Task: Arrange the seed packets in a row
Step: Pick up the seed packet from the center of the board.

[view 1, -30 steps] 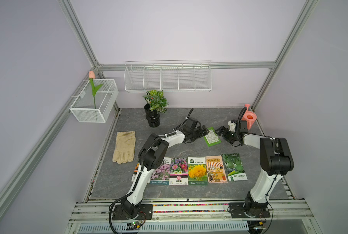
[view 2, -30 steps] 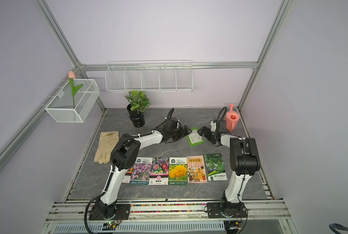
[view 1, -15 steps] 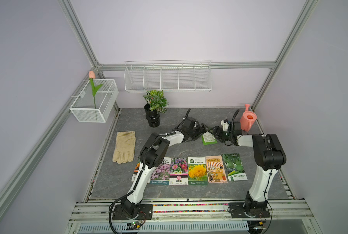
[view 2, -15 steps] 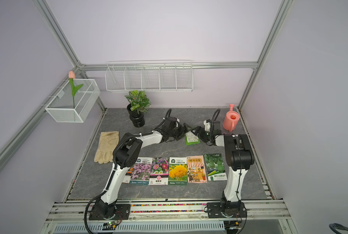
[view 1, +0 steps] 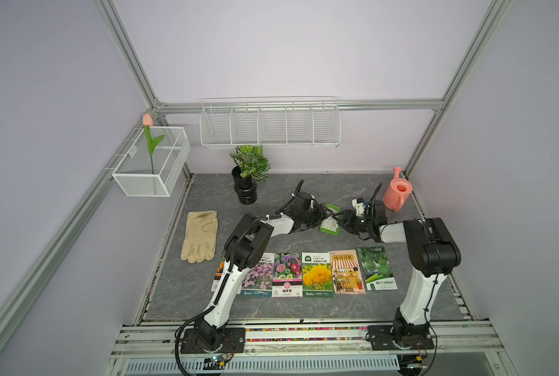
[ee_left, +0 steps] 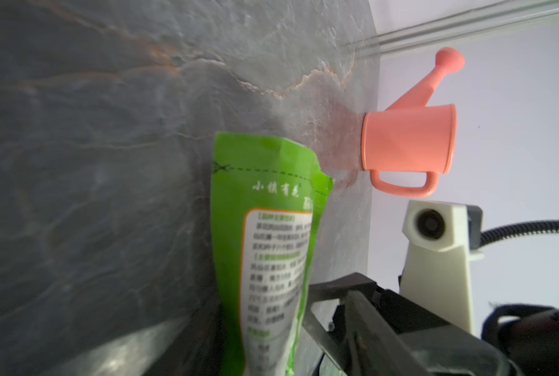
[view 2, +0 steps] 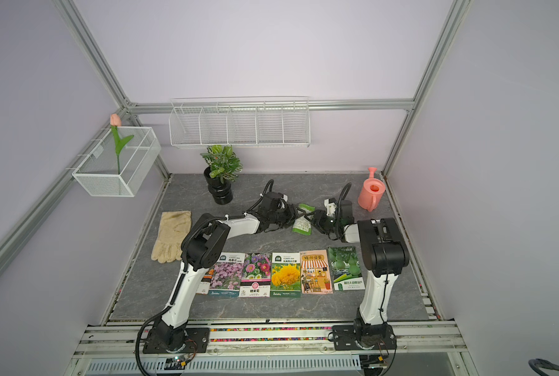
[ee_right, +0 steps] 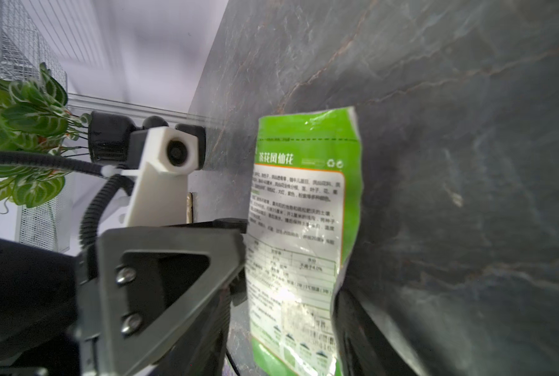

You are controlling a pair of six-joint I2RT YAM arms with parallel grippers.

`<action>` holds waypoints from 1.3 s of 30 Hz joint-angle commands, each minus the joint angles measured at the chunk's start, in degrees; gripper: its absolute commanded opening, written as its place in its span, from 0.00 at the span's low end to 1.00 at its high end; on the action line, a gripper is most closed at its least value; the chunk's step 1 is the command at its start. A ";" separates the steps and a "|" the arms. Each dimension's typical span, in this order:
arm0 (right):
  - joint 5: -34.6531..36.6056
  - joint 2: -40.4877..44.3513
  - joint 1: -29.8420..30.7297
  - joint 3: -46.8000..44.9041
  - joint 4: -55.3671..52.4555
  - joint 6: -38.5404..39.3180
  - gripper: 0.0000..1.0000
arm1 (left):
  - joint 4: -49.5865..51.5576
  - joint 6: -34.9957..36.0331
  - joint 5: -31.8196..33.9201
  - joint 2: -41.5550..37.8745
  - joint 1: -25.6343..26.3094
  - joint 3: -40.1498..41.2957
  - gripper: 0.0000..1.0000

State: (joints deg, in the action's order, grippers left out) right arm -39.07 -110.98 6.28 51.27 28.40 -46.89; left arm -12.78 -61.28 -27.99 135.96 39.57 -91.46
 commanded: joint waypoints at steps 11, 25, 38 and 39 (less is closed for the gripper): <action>-1.62 7.03 -3.57 -4.39 1.71 0.15 0.66 | -7.33 0.09 -6.90 -1.66 -2.33 3.97 0.25; -8.38 11.09 -5.49 -7.69 11.08 -5.74 0.80 | -38.52 -10.59 -20.55 -3.78 -5.54 11.11 0.24; -6.79 8.49 3.08 -3.74 6.66 -2.49 0.43 | -46.26 -16.91 -20.51 -4.04 -5.53 12.47 0.25; -6.96 8.82 3.12 -4.12 7.58 -2.97 0.27 | -45.72 -16.50 -20.53 -4.20 -5.56 12.38 0.27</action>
State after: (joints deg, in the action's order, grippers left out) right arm -45.56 -101.67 9.30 47.57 34.24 -49.36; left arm -54.61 -75.22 -47.68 133.08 33.91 -79.33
